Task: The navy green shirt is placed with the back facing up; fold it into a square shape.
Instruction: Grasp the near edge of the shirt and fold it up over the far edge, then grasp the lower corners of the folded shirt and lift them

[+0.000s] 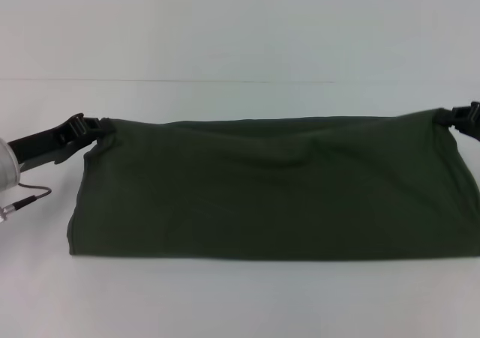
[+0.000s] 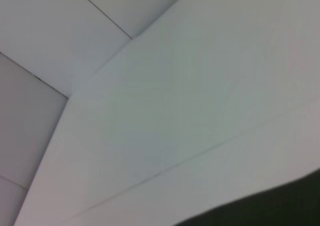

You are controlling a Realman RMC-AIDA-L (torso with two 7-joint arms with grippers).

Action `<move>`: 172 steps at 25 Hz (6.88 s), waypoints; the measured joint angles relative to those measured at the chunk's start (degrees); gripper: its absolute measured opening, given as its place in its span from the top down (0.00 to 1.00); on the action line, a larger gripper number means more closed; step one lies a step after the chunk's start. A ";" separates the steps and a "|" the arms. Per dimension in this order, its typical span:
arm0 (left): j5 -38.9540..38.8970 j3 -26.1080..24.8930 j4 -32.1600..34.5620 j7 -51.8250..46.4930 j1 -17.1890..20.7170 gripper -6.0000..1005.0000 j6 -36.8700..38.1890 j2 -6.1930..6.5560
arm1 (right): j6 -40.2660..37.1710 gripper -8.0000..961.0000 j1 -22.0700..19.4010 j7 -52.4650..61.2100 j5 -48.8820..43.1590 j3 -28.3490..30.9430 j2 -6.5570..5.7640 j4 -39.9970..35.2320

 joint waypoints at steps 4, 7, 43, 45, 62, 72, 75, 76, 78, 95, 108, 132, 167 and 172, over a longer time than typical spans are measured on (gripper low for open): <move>-0.10 -0.02 0.03 0.66 -1.30 0.98 -3.21 -0.49 | 1.48 0.96 0.38 -0.31 3.33 -0.01 0.11 -0.05; -0.56 -0.01 -0.02 1.58 -2.56 0.98 -5.65 -0.76 | 3.37 0.96 0.56 -0.68 5.02 0.00 0.47 0.03; -12.52 0.90 -4.94 17.32 -6.30 0.98 -27.06 -5.83 | 23.86 0.94 4.53 -15.21 9.31 -0.52 6.42 3.32; -13.76 0.93 -5.18 18.43 -6.32 0.98 -27.18 -5.83 | 24.46 0.94 4.76 -15.41 9.50 -0.51 6.62 3.37; -27.33 0.95 -11.28 28.97 -7.42 0.89 -29.73 -6.06 | 29.12 0.88 5.77 -21.92 15.00 -0.51 7.05 5.02; -30.60 1.52 -12.34 31.07 -5.51 0.55 -26.77 -5.77 | 27.04 0.69 3.76 -24.16 19.65 -0.39 6.61 6.07; -30.01 3.50 -11.54 29.05 -2.47 0.41 -19.38 -4.92 | 19.65 0.48 1.57 -21.40 19.29 -0.62 5.30 5.84; -29.87 4.13 -11.20 28.00 -1.55 0.36 -17.37 -4.64 | 17.17 0.35 0.83 -20.27 19.09 -0.85 4.71 5.77; -29.02 6.44 -9.59 24.09 0.91 0.30 -12.97 -4.01 | 11.64 0.26 -1.14 -17.18 18.67 -2.93 3.17 5.68; -1.12 9.05 11.08 -1.87 11.07 0.14 5.83 -1.11 | 1.24 0.09 -7.29 -4.96 18.34 -20.21 -1.47 5.42; 0.65 10.40 8.44 -0.52 10.17 0.14 1.50 -1.30 | 1.36 0.09 -7.36 -4.91 17.43 -21.21 -1.23 5.48; 1.47 16.14 6.76 -0.73 8.80 0.26 1.88 -1.55 | 1.25 0.09 -7.23 -4.89 16.85 -21.09 -0.93 5.50; 2.90 16.42 7.35 -0.78 8.34 0.99 3.44 -1.23 | -7.17 0.10 1.78 28.37 -19.94 -21.25 -5.71 -4.92; 2.90 16.42 7.35 -0.78 8.25 0.98 3.50 -1.16 | -6.59 0.10 2.14 27.64 -20.41 -21.26 -4.13 -4.94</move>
